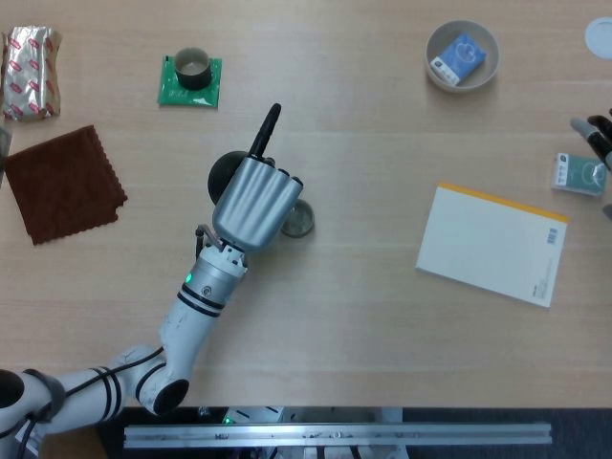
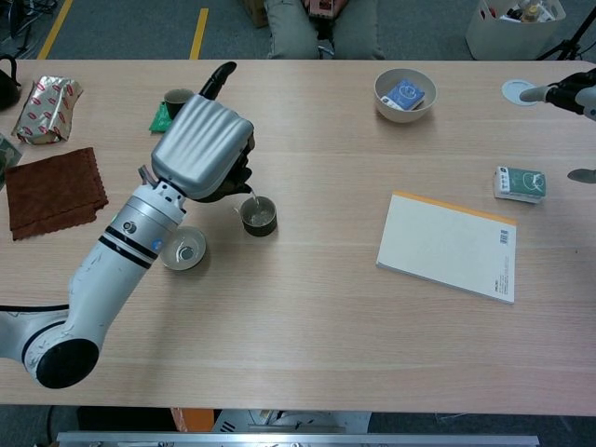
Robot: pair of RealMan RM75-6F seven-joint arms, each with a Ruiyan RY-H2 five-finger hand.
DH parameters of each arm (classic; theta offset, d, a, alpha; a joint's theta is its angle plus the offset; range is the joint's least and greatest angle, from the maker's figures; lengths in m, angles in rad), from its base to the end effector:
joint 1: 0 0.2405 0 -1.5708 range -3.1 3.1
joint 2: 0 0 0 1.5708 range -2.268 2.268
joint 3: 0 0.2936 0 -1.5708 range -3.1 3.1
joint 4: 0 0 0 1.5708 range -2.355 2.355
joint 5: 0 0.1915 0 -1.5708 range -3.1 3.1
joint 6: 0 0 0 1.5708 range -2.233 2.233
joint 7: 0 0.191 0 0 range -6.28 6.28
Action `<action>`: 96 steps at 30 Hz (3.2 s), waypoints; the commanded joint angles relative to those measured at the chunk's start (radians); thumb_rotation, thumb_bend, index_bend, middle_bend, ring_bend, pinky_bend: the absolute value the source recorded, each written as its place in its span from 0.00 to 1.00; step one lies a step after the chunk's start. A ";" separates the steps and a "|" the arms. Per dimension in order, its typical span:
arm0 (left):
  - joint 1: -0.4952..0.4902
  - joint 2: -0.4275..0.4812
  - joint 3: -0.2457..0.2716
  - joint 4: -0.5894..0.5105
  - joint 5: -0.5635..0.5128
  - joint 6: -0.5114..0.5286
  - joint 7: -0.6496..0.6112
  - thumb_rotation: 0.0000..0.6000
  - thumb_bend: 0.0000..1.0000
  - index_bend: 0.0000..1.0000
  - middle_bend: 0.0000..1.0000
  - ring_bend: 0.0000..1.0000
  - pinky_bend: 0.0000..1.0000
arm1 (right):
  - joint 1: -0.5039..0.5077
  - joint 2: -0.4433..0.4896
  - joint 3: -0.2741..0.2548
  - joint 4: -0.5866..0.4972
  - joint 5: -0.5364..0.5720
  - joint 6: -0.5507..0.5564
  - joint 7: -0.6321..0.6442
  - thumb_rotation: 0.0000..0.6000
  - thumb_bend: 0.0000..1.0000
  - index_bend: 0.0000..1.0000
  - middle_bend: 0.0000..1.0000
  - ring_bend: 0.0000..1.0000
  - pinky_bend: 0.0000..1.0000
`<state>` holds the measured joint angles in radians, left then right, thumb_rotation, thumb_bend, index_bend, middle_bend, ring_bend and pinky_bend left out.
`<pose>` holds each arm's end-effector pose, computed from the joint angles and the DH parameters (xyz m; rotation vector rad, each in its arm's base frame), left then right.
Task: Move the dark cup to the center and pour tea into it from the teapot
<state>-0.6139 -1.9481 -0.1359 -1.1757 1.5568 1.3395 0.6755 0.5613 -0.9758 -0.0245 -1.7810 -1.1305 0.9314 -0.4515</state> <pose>-0.1139 0.3414 -0.0776 -1.7678 -0.2998 -1.0578 -0.2860 -0.3345 0.1437 1.8782 -0.8163 0.3914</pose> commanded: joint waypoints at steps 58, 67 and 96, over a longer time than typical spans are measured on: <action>0.092 0.110 -0.087 0.012 -0.244 -0.098 -0.561 1.00 0.22 0.92 0.98 0.78 0.06 | 0.020 -0.030 0.013 -0.026 0.081 -0.014 -0.060 1.00 0.20 0.00 0.11 0.00 0.00; 0.095 0.087 -0.081 0.088 -0.259 -0.115 -0.591 1.00 0.22 0.90 0.96 0.75 0.06 | 0.025 -0.031 0.011 -0.029 0.093 -0.016 -0.063 1.00 0.20 0.00 0.11 0.00 0.00; 0.122 0.071 -0.078 0.123 -0.305 -0.147 -0.599 1.00 0.22 0.76 0.83 0.62 0.06 | 0.028 -0.029 0.005 -0.025 0.107 -0.016 -0.055 1.00 0.20 0.00 0.11 0.00 0.00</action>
<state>-0.4928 -1.8776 -0.2135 -1.0518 1.2535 1.1935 0.0751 0.5896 -1.0043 -0.0198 -1.8064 -1.0239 0.9157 -0.5065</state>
